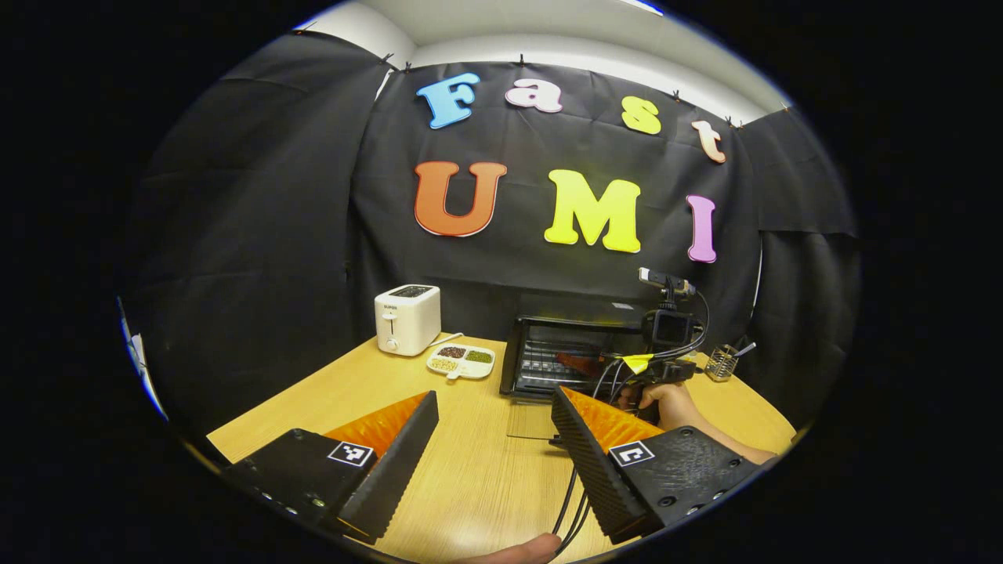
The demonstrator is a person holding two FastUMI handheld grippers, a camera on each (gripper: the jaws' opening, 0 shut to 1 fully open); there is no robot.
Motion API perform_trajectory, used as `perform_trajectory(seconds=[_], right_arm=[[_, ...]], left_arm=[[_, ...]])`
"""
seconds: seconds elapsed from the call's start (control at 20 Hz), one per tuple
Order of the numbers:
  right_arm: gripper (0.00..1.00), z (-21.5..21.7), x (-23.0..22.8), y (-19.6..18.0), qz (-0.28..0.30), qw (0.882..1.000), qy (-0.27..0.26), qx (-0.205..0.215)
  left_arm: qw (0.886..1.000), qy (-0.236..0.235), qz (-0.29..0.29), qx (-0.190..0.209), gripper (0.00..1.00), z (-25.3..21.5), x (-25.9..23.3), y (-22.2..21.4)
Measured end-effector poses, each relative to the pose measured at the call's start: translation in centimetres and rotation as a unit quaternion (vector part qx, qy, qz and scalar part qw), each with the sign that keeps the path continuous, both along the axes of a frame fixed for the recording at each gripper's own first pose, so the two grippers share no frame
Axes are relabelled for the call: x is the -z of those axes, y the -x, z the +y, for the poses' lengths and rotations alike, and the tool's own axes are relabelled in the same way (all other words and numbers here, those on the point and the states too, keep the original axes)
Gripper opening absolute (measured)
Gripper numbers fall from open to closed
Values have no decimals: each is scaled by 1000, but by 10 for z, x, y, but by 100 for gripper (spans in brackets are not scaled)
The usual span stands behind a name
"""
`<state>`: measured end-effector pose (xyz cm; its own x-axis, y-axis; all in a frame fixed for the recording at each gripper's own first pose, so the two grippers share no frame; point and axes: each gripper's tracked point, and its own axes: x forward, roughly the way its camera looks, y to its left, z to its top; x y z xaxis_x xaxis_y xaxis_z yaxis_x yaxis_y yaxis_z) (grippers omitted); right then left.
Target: Open the electric oven with the left hand, put the food in, and close the electric oven.
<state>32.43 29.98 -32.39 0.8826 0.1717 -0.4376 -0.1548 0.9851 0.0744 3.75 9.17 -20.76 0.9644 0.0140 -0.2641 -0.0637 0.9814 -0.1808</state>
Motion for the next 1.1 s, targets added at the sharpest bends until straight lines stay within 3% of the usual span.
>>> perform_trajectory(seconds=[0.05, 0.1, 0.25, 0.5, 0.55, 0.65, 1.1], right_arm=[[48, 1, -1, 8, 1, 1000, -2, -8], [53, 1, -5, 19, 5, 1000, -6, -17], [54, -6, -21, 45, 4, 1000, -18, -25], [67, -31, -53, 94, -7, 998, -46, -37], [85, -37, -59, 102, -14, 998, -45, -43], [93, -55, -75, 119, -32, 998, -40, -47], [98, -159, -146, 179, -123, 992, 2, -4]], left_arm=[[1000, 1, 1, 0, 93, -1, 2, 1], [1000, 3, 6, -1, 93, 0, 7, 0], [1000, 11, 18, -1, 93, 1, 15, 0], [999, 15, 36, 11, 93, -6, 35, -1], [999, 16, 44, 14, 93, -9, 42, -2], [998, 16, 60, 21, 94, -15, 57, -6], [989, 17, 129, 71, 94, -76, 120, -24]])
